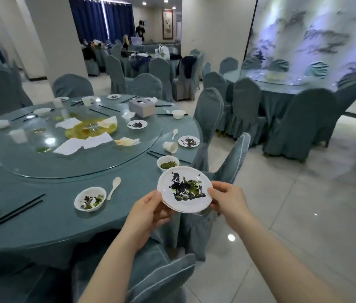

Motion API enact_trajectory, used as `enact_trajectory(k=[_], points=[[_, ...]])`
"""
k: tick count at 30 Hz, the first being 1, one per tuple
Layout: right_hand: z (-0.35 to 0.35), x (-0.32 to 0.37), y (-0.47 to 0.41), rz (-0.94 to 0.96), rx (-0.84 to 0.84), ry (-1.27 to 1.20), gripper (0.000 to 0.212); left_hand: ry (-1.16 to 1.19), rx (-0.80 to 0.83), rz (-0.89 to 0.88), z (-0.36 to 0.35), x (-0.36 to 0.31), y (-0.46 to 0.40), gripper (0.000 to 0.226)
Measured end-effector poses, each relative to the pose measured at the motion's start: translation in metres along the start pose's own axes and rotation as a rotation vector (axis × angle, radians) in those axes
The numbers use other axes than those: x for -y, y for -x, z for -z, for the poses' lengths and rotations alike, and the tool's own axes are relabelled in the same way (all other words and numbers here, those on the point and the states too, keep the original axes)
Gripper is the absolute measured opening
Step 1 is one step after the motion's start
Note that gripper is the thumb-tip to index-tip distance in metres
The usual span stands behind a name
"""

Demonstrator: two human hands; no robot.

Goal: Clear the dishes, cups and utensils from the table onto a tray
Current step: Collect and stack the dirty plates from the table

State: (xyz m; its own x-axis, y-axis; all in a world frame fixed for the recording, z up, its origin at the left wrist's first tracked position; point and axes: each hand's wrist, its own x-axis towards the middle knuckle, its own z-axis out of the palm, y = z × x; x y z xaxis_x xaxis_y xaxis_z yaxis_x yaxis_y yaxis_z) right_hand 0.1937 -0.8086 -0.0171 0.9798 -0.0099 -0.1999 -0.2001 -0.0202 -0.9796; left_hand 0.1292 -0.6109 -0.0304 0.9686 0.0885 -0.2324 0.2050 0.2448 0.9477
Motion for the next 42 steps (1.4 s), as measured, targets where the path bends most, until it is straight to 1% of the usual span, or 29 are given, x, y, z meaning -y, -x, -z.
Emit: enact_trajectory(k=[3, 7, 9, 12, 14, 18, 23, 26, 31, 35, 38, 42], points=[[0.058, 0.007, -0.034, -0.017, -0.022, 0.001, 0.018, 0.040, 0.037, 0.018, -0.062, 0.010, -0.031, 0.024], [0.116, 0.018, -0.077, -0.028, -0.014, 0.001, 0.021, 0.108, 0.047, 0.038, -0.126, 0.017, -0.072, 0.032], [0.132, 0.021, -0.100, -0.040, 0.002, 0.006, 0.021, 0.149, 0.029, 0.047, -0.146, 0.019, -0.091, 0.036], [0.145, 0.026, -0.141, -0.053, 0.034, 0.014, 0.017, 0.239, -0.046, 0.042, -0.164, 0.020, -0.126, 0.039], [0.146, 0.032, -0.173, -0.065, 0.051, 0.026, 0.011, 0.296, -0.102, 0.030, -0.168, 0.017, -0.153, 0.038], [0.139, 0.048, -0.237, -0.075, 0.121, 0.087, 0.010, 0.364, -0.219, 0.007, -0.163, 0.011, -0.212, 0.039], [0.128, 0.073, -0.327, -0.066, 0.248, 0.158, 0.017, 0.384, -0.250, -0.035, -0.164, -0.009, -0.301, 0.043], [0.125, 0.083, -0.369, -0.083, 0.305, 0.174, 0.019, 0.405, -0.317, -0.039, -0.161, -0.021, -0.336, 0.044], [0.115, 0.090, -0.434, -0.127, 0.398, 0.245, 0.014, 0.401, -0.462, -0.079, -0.142, -0.031, -0.368, 0.038], [0.098, 0.087, -0.495, -0.132, 0.483, 0.333, 0.014, 0.441, -0.609, -0.113, -0.127, -0.032, -0.386, 0.038], [0.081, 0.076, -0.546, -0.154, 0.557, 0.383, 0.014, 0.461, -0.728, -0.133, -0.122, -0.033, -0.398, 0.037], [0.054, 0.052, -0.614, -0.219, 0.676, 0.438, 0.011, 0.448, -0.848, -0.141, -0.129, -0.031, -0.417, 0.040]])
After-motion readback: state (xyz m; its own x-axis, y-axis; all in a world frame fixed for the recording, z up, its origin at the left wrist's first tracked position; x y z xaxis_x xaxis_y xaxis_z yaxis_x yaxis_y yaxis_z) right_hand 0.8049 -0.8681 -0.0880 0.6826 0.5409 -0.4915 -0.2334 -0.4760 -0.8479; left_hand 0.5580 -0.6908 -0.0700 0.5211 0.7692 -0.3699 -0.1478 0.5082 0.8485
